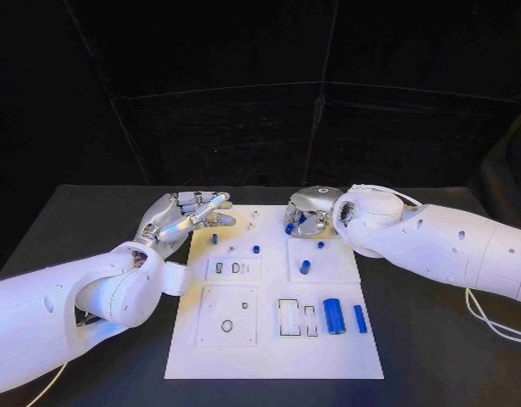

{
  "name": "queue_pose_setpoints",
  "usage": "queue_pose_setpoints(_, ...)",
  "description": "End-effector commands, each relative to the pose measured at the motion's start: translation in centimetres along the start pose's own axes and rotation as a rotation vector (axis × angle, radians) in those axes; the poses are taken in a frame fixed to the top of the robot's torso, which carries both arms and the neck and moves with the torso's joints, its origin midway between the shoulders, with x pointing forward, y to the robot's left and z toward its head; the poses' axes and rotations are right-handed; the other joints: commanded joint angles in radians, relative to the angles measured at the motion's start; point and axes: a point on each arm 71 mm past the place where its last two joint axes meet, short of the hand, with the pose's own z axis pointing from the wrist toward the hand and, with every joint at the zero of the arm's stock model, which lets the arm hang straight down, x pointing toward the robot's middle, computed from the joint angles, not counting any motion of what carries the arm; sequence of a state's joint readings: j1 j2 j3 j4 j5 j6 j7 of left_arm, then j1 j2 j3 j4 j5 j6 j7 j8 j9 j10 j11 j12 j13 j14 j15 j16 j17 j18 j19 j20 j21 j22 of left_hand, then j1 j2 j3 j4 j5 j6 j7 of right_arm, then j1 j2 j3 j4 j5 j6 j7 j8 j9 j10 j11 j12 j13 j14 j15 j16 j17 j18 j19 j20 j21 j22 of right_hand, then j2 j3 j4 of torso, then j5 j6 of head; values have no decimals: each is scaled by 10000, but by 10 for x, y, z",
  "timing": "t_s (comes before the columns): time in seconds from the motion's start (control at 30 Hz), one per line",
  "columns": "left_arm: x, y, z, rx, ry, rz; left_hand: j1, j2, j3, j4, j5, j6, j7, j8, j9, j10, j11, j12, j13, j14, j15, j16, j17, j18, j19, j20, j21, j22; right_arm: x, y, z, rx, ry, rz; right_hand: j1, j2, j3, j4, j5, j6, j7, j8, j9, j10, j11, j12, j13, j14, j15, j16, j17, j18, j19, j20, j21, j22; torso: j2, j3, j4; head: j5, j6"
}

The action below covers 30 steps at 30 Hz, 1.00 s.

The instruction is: Assemble the parts on the task board

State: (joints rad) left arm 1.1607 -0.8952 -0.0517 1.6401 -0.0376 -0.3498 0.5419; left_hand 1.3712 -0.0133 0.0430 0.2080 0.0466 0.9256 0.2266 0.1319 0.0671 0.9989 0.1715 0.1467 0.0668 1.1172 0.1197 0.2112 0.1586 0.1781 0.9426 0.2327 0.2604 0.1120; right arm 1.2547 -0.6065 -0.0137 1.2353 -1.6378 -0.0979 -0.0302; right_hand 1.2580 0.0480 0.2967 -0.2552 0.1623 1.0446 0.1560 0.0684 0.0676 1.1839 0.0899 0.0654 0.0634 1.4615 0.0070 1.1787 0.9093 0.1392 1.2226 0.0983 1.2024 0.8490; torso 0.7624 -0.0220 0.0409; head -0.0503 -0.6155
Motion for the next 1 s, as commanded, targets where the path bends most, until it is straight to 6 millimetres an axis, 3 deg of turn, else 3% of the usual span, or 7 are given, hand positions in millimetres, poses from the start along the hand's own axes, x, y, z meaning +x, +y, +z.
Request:
queue_pose_setpoints(0.03, 1, -1, 0, 13, 153, -26, -13, 95, 16, -66, 28, 2, 32, -47, -14, 18, 27, -58, -13, 53, 8, -68, 15, 54, 58, -9, -43, -12, -1, 2, 0, -163, -270, 143, -140, 29, 107, 69, -81, 123, 11, 32, 12, 106, -25, 0, 9, 290, -23, 108, 50, -73, 99, -4, 105, 79, 18, 6, -19, 2, -2)
queue_pose_setpoints(0.4, -1, -1, 0, -55, 140, -18, 33, 141, 26, -120, 29, -11, 44, -76, -16, 3, 38, -99, -14, 51, 17, -105, 38, 51, 66, -4, -66, -32, -14, 6, -4, -34, -1923, 869, -304, 82, 374, 472, -213, 495, -83, 116, 65, 468, -132, 34, 39, 265, -123, 363, 241, -118, 200, -30, 370, 411, 35, 0, -7, 1, 64)
queue_pose_setpoints(0.83, 0, 0, 1, -84, 191, -46, 90, 180, 37, -191, 29, -16, 49, -102, -16, -3, 44, -138, -13, 51, 22, -144, 64, 50, 74, 0, -92, -55, -18, 10, 16, 455, -2542, 986, -374, 18, 436, 620, -306, 510, -83, 81, 61, 474, -130, -2, 30, 253, -126, 432, 289, -124, 194, -31, 415, 452, 74, -14, 51, 66, 117)
queue_pose_setpoints(1.0, 1, 0, 2, -92, 222, -62, 107, 193, 42, -212, 29, -16, 48, -108, -16, -1, 44, -147, -12, 52, 23, -155, 72, 51, 77, 1, -98, -61, -18, 15, 25, 471, -2602, 973, -378, 10, 453, 643, -313, 506, -82, 71, 59, 468, -130, -9, 28, 254, -125, 453, 313, -125, 194, -31, 424, 462, 131, -43, 148, 13, 168)
